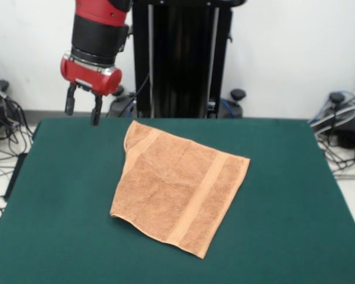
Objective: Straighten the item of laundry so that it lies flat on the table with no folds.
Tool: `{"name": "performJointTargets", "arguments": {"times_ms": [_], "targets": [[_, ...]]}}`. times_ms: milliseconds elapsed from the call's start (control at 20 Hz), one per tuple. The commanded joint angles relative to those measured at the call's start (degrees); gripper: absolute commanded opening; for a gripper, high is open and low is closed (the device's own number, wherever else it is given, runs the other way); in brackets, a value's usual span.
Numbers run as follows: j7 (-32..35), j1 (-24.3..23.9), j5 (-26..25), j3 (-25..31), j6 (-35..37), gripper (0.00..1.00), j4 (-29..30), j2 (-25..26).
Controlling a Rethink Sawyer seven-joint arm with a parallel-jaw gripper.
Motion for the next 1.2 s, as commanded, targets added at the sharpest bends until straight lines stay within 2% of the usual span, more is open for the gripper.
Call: {"name": "performJointTargets", "arguments": {"times_ms": [50, 450, 700, 800, 850, 1000, 1100, 1200], "targets": [[-21.66, -10.21, -10.83, 14.18, 20.32, 1.00, 1.49, -3.79], [-14.29, -10.28, -16.51, 14.09, 17.16, 1.00, 3.95, -5.02], [-13.26, -10.90, -17.06, 15.28, 19.50, 1.00, 4.48, -5.42], [-11.86, -10.19, -18.59, 14.48, 17.30, 1.00, 4.68, -5.55], [-10.67, -8.28, -19.78, 12.63, 16.36, 1.00, 4.32, -6.00], [-7.13, -8.63, -19.99, 13.01, 12.73, 1.00, 6.10, -4.56], [-7.02, -10.51, -20.23, 14.02, 12.20, 1.00, 7.18, -2.77], [-12.00, -12.62, -22.46, 15.58, 15.41, 1.00, 7.28, -2.22]]}}
